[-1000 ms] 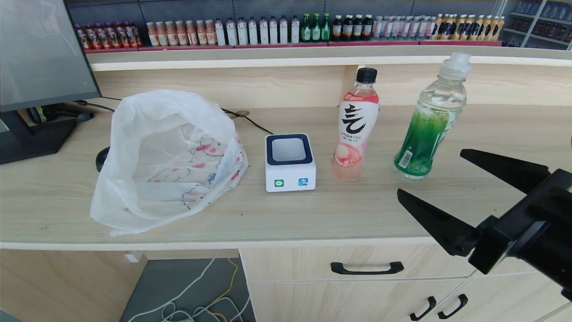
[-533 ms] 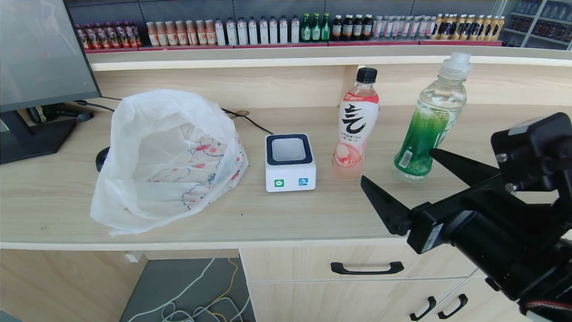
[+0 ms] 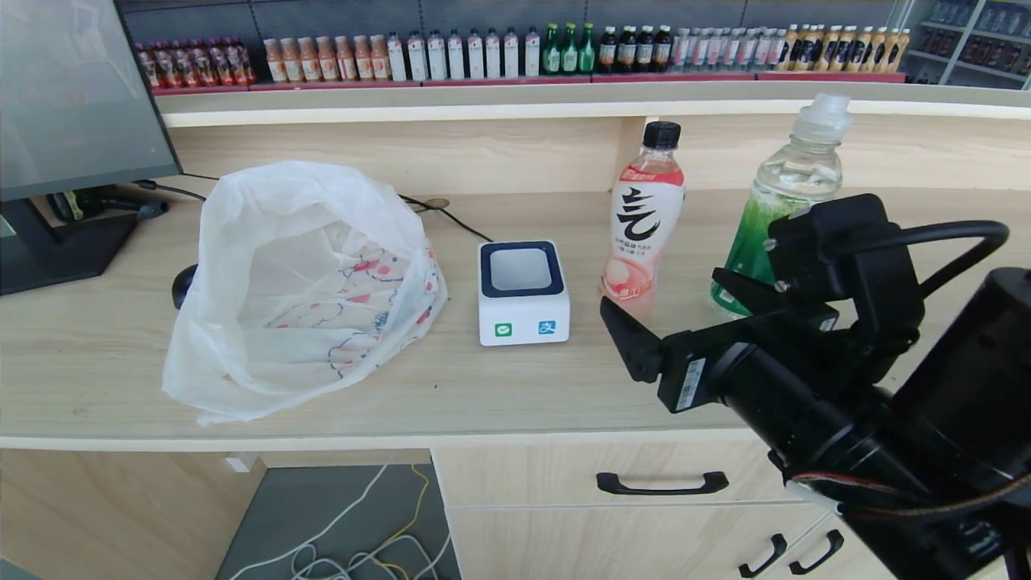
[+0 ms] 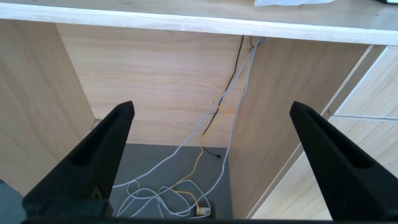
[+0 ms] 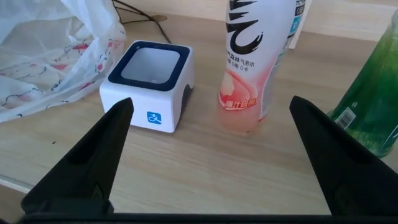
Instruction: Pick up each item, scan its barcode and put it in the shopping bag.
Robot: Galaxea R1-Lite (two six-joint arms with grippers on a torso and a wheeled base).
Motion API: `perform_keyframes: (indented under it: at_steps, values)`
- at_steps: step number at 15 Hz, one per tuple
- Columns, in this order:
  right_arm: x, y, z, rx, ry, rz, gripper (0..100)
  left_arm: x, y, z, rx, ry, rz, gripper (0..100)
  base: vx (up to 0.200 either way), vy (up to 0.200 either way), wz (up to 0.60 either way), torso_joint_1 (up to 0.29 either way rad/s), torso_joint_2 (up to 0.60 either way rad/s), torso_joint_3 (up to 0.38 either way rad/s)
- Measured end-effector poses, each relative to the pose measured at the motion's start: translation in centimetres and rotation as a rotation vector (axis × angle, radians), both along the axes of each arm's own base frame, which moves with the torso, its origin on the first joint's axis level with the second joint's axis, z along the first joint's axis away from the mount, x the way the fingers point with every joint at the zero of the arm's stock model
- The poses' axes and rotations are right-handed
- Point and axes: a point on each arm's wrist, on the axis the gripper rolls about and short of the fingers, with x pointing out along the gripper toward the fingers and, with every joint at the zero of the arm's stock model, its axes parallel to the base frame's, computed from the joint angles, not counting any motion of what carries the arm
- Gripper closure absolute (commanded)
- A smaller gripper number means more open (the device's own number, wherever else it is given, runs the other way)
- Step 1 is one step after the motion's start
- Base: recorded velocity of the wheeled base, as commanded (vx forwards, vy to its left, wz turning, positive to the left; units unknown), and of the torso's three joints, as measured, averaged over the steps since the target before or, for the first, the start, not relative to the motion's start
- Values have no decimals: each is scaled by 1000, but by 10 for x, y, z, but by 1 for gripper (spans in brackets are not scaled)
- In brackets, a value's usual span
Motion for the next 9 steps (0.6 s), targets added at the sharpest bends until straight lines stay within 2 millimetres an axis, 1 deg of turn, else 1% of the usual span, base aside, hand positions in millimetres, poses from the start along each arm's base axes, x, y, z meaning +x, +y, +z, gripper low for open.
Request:
perform_keyframes:
  at_steps: [1,6,9]
  values:
    - [6,0,1,9,-2,-18,0,0,0,0,0,0,0,0,0,0,0,0,0,0]
    - [23,0,-5,33,22,-41,0,0,0,0,0,0,-1,0,0,0,0,0,0,0]
    - [34,3,-6,100,8,-57,0,0,0,0,0,0,0,0,0,0,0,0,0,0]
